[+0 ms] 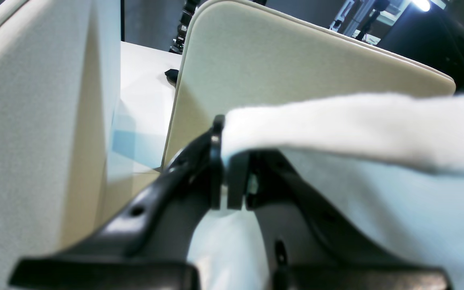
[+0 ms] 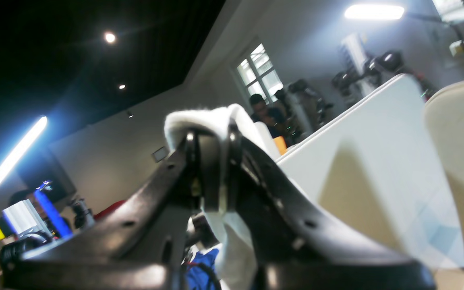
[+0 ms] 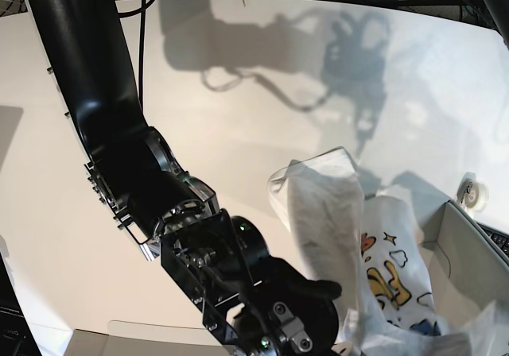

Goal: Layout the t-shirt on the table in an organized manner, then fold the t-shirt properly
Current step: 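Swing the held t-shirt with both grippers to flip it over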

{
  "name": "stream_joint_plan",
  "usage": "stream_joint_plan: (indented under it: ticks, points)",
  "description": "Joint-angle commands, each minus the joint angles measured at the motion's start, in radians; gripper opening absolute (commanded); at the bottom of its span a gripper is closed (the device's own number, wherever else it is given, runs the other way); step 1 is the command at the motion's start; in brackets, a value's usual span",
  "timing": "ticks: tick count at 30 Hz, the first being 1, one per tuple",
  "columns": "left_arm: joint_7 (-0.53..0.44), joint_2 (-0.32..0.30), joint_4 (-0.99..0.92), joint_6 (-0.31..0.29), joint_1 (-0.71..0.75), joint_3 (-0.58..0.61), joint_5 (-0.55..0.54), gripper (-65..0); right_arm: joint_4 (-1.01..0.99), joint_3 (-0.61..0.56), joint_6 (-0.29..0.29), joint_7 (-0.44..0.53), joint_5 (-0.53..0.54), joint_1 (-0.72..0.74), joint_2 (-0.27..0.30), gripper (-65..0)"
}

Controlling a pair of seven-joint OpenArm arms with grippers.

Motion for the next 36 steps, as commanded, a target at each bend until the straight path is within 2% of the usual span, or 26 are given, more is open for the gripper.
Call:
stream_joint_plan:
  ticks: [1, 7, 12, 19, 22, 28, 32, 36]
  points:
    - [-0.045, -0.018, 0.003, 0.008, -0.041, -0.009, 0.01, -65.0, 0.03, 0.008, 0.01, 0.037, 0.016, 0.038, -0.006, -65.0]
    - [-0.051, -0.02, 0.002, 0.008, -0.041, -0.009, 0.01, -65.0, 0.051, -0.021, 0.01, 0.036, 0.01, 0.038, -0.006, -65.0]
    - [-0.053, -0.02, 0.002, 0.008, -0.041, -0.011, 0.01, -65.0, 0.053, 0.066, 0.01, 0.03, -0.045, 0.038, -0.006, -65.0]
    - [-0.055, -0.024, 0.055, 0.01, -0.041, -0.015, 0.01, -65.0, 0.07, 0.175, 0.004, -0.165, -0.255, 0.038, -0.006, -65.0]
    - [-0.055, -0.024, 0.078, 0.01, -0.041, -0.015, 0.01, -65.0, 0.09, 0.232, 0.004, -0.214, -0.332, 0.038, -0.006, -65.0]
    - [-0.047, -0.04, 0.092, 0.01, -0.041, -0.015, 0.007, -65.0, 0.153, 0.275, 0.002, -0.331, -0.436, 0.038, -0.006, -65.0]
    - [-0.053, -0.07, 0.092, 0.01, -0.041, -0.015, 0.005, -65.0, 0.191, 0.275, 0.002, -0.357, -0.504, 0.038, 0.04, -65.0]
    - [-0.055, -0.089, 0.092, 0.01, -0.041, -0.017, 0.005, -65.0, 0.197, 0.275, 0.002, -0.355, -0.516, -0.012, 0.104, -65.0]
